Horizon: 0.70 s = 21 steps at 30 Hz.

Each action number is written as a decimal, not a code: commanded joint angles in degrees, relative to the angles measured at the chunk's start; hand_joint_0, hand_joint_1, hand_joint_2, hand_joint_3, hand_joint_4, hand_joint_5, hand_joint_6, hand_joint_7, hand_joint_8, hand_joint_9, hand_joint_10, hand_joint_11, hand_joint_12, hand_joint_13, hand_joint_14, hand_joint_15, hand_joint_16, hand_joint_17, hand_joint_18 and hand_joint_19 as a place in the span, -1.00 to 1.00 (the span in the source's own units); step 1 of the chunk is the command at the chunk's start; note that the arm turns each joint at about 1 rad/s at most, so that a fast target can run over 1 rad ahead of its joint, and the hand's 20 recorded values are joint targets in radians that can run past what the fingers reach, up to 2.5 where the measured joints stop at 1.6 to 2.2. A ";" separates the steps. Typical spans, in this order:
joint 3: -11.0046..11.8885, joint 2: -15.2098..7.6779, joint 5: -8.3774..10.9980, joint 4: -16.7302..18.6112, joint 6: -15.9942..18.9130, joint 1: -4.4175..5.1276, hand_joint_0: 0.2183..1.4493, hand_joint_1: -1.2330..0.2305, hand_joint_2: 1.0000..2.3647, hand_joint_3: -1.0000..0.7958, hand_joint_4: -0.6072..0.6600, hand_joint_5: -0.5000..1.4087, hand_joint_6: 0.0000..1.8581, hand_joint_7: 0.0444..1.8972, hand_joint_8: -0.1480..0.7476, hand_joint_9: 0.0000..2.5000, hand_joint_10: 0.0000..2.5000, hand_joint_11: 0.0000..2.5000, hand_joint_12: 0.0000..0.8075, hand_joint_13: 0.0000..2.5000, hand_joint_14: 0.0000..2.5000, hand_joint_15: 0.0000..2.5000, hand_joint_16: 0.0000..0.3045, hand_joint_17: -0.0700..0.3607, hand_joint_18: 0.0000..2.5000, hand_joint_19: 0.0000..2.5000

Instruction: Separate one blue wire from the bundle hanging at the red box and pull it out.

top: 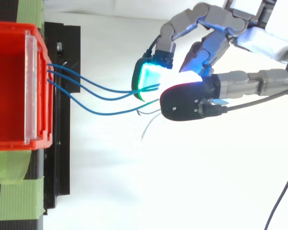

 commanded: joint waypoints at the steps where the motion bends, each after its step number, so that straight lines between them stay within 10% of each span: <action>1: 0.01 0.03 0.00 0.00 0.04 -0.01 -0.34 -0.22 -0.69 0.03 -0.11 -0.68 0.03 -0.10 0.12 0.01 -1.00 0.21 0.15 -0.04 -0.61 0.13 -0.61 -0.06 -0.25 -0.47; 2: 0.01 0.03 0.00 0.00 0.04 -0.01 -0.29 -0.31 -0.99 0.02 0.07 -0.69 0.02 -0.17 0.10 0.01 -1.00 0.22 0.15 -0.04 -0.64 0.15 -0.62 -0.07 -0.26 -0.46; 7: 0.01 0.03 0.00 0.00 0.04 -0.01 -0.29 -0.25 -1.00 0.07 -0.13 -0.68 0.03 -0.06 0.12 0.02 -1.00 0.22 0.13 -0.03 -0.65 0.15 -0.62 -0.08 -0.26 -0.46; 12: 0.10 0.03 0.00 0.00 -0.05 -0.01 -0.42 -0.15 -0.46 0.02 -0.04 -0.68 0.04 -0.11 0.15 0.02 -0.97 0.20 0.20 -0.03 -0.59 0.10 -0.60 -0.05 -0.24 -0.47; 13: 0.10 -0.05 0.00 0.00 -0.05 -0.01 -0.38 -0.24 -1.00 -0.01 0.10 -0.67 0.03 -0.12 0.18 0.02 -0.96 0.18 0.24 -0.04 -0.56 0.09 -0.59 -0.02 -0.23 -0.47; 16: 0.18 -0.05 0.00 0.00 -0.05 -0.01 -0.37 -0.20 -1.00 -0.04 0.01 -0.67 0.02 -0.06 0.10 0.03 -1.00 0.19 0.18 -0.03 -0.61 0.11 -0.60 -0.04 -0.24 -0.46; 21: 0.18 0.03 0.00 0.00 0.04 -0.01 -0.42 -0.13 -0.55 0.01 -0.13 -0.67 0.03 -0.04 0.11 0.03 -1.00 0.19 0.21 -0.04 -0.60 0.10 -0.60 -0.03 -0.23 -0.47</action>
